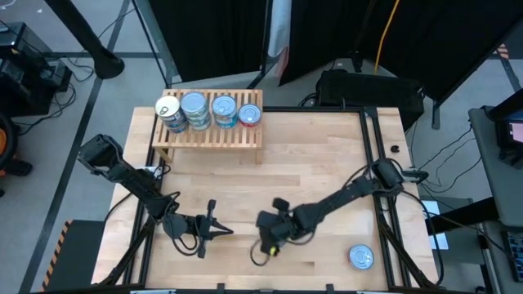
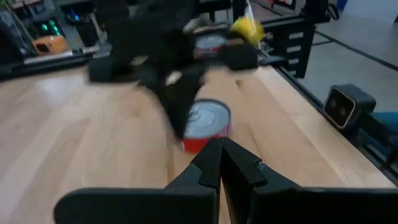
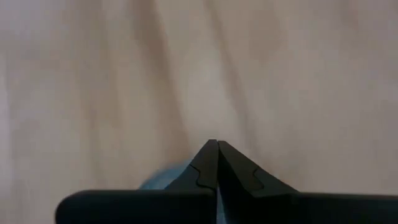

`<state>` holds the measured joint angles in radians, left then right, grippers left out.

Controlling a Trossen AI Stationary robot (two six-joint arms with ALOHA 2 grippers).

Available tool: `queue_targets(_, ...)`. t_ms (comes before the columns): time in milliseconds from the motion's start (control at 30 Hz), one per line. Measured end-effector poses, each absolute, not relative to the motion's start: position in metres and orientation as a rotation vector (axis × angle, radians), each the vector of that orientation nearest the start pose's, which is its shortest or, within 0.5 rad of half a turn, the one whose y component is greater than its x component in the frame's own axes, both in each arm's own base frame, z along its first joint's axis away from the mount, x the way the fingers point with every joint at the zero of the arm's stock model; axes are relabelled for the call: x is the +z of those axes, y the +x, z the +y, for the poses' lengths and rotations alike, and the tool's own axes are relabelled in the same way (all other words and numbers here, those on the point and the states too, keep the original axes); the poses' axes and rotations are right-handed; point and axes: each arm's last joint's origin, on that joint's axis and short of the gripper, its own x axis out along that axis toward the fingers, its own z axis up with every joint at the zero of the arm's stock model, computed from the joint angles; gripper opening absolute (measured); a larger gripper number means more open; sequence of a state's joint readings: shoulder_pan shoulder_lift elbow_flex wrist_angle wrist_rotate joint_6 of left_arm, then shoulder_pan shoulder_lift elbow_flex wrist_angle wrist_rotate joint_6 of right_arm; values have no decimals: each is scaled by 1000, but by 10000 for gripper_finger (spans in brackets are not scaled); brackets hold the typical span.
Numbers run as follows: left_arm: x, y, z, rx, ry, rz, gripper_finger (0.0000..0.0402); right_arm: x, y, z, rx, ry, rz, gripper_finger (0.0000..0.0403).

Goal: Stack canned seafood by type on shelf
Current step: Stack the left red can on top of the other red can

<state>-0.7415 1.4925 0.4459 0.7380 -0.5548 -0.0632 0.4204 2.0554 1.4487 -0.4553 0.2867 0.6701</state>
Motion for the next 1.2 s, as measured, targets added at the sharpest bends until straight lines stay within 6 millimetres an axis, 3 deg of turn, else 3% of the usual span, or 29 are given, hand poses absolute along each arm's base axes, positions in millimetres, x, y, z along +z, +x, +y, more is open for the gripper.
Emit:
queue_targets(133, 159, 208, -162, -159, 139, 238, 11, 167, 409, 143, -198, 193, 894, 0)
queue_targets(233, 155, 213, -157, -138, 154, 248, 11, 180, 407, 138, -145, 235, 969, 0)
queue_targets(367, 146, 225, -153, -173, 127, 232, 11, 210, 390, 156, -160, 302, 1073, 0)
queue_targets(433, 141, 234, -154, -204, 116, 232, 11, 214, 377, 172, -186, 300, 1148, 0)
queue_targets(633, 127, 254, -164, -228, 132, 271, 11, 199, 342, 212, -247, 352, 1243, 0)
queue_targets(767, 124, 263, -172, -249, 134, 278, 11, 192, 331, 224, -318, 320, 1181, 0)
queue_targets(900, 124, 267, -175, -260, 132, 275, 11, 184, 334, 225, -326, 313, 1112, 0)
queue_targets(1033, 124, 267, -176, -263, 138, 287, 11, 169, 337, 221, -339, 313, 1150, 0)
queue_targets(1200, 122, 266, -176, -262, 148, 308, 11, 163, 338, 222, -346, 310, 1154, 0)
